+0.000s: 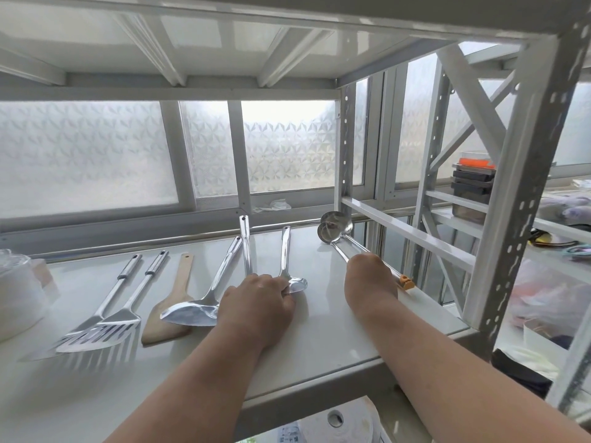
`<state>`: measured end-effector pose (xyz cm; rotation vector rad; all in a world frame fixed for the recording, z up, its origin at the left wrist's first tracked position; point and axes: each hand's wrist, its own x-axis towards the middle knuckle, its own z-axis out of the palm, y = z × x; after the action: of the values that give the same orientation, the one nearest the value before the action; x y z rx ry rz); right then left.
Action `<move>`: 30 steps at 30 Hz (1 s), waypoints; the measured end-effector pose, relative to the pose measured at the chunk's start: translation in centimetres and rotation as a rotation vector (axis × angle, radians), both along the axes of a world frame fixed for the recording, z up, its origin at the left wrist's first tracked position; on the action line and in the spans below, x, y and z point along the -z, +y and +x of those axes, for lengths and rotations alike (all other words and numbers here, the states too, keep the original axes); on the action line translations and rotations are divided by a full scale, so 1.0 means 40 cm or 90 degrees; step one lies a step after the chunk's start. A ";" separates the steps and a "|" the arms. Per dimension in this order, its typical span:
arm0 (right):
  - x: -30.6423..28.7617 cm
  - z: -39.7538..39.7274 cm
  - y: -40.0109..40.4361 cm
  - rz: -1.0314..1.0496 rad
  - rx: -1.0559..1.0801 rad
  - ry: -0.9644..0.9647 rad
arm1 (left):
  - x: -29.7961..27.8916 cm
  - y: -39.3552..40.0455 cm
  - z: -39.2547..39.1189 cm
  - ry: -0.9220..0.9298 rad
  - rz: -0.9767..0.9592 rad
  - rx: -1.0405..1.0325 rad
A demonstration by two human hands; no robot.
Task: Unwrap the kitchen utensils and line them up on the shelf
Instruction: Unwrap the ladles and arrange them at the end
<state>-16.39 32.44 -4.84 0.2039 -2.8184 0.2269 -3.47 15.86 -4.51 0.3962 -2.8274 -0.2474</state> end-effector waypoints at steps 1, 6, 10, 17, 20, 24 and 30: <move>0.001 -0.002 -0.002 -0.002 -0.003 0.003 | 0.000 0.000 0.000 -0.001 0.000 0.000; 0.006 -0.003 0.000 -0.033 -0.018 0.010 | -0.001 0.001 0.001 -0.004 -0.003 0.001; 0.007 0.007 0.006 -0.112 -0.062 0.025 | -0.001 0.001 0.002 -0.008 -0.002 -0.006; 0.005 0.045 -0.007 -0.172 -0.170 0.070 | -0.023 0.017 0.030 -0.010 -0.010 -0.076; 0.006 0.057 -0.009 -0.163 -0.215 0.062 | -0.031 0.014 0.043 -0.028 -0.068 -0.101; 0.006 0.072 -0.006 -0.160 -0.280 0.054 | -0.045 -0.013 0.073 0.013 -0.114 -0.099; 0.005 0.094 0.000 -0.166 -0.364 0.079 | -0.105 -0.101 0.149 0.201 -0.135 -0.018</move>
<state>-12.61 32.43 -5.03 0.9225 -2.5085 0.6721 2.50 11.81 -0.30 0.3197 -2.5035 -0.0016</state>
